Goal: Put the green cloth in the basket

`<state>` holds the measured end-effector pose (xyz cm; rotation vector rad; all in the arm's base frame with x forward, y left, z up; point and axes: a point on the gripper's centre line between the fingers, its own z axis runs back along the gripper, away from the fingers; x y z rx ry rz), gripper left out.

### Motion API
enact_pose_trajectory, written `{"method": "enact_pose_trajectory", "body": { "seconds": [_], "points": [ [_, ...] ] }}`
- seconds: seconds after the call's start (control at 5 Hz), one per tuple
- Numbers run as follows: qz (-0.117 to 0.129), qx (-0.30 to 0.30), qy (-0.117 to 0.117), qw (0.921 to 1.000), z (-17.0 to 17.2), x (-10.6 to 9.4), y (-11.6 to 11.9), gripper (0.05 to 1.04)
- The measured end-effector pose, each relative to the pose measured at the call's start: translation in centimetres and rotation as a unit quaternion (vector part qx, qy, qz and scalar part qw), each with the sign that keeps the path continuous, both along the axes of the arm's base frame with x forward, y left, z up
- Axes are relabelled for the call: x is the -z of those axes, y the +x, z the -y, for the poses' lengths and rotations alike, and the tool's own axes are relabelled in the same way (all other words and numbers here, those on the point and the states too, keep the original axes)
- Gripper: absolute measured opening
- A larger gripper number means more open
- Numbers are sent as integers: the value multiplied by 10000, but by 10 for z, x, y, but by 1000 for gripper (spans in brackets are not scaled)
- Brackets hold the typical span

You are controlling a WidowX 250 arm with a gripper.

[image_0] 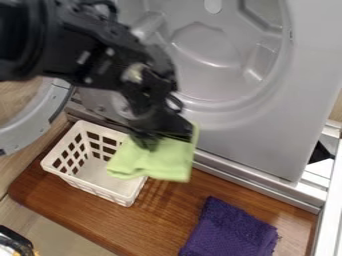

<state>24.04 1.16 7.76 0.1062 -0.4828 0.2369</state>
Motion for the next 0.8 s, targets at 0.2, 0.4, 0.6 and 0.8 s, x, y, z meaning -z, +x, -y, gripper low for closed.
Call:
{"method": "enact_pose_trajectory", "body": {
  "seconds": [0.2, 0.4, 0.6, 0.8],
  "points": [
    [-200, -272, -23, 9994, -20, 12, -1, 50],
    [-431, -558, -107, 9975, -35, 35, -1, 50],
    [-538, -874, -69, 9947, -48, 47, -2, 50],
    [-732, -1184, 2, 9903, -60, 63, -1, 50]
  ]
}}
